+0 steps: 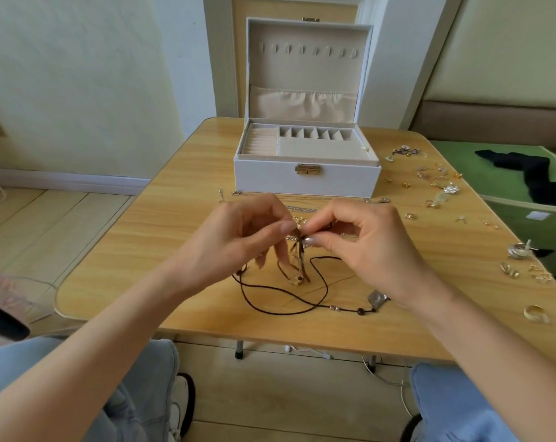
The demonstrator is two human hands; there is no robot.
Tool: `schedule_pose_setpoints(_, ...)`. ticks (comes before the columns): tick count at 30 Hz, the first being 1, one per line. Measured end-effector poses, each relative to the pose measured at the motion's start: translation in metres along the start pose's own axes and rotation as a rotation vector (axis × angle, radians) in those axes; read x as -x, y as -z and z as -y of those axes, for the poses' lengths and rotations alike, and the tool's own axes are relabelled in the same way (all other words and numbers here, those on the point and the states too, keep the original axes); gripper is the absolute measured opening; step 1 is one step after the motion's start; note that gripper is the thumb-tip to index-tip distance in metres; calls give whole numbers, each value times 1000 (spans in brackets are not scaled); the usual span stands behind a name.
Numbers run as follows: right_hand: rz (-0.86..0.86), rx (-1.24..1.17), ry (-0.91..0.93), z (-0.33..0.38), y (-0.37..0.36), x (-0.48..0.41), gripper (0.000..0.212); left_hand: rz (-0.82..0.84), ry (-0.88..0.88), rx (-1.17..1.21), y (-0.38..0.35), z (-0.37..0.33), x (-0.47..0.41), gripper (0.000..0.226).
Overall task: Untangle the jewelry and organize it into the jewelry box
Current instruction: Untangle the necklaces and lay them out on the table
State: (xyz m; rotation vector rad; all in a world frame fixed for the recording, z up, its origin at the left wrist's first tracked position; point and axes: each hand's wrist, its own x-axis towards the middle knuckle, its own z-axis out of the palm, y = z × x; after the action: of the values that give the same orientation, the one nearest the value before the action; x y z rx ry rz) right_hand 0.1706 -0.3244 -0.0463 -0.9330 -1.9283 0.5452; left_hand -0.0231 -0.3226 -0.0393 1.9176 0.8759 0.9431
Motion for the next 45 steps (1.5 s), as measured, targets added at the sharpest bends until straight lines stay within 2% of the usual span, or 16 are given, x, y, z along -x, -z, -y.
schedule_pose_setpoints(4,46,170,113,-7,0,-1,11,-13,-23,200,3,-1,-1,14)
schedule_pose_setpoints(9,122,211,64,-14,2,-1,2,-95,-22,325,11,-3,-2,14)
schedule_pose_setpoints(14,120,101,-42,-8,6,0,8,-106,-1,259,19,-3,-1,17)
schedule_pose_setpoints(20,123,334,49,-13,-6,2,18,-97,36,216,14,-5,0,13)
schedule_pose_setpoints(24,81,327,2,-7,-8,3,24,-95,53,221,15,-5,-2,17)
schedule_pose_setpoints(27,72,334,42,-11,-5,2,32,-79,54,232,16,-3,-2,25)
schedule_pose_setpoints(32,136,315,-38,-11,-4,1,26,-34,72,207,13,-2,-1,20)
schedule_pose_setpoints(38,187,207,-151,-5,-3,-1,39,9,82,212,10,-2,0,21)
schedule_pose_setpoints(42,134,186,-210,-3,-8,0,37,103,101,183,7,-1,0,25)
schedule_pose_setpoints(45,130,189,-173,-3,-8,-1,30,129,103,175,5,-2,1,21)
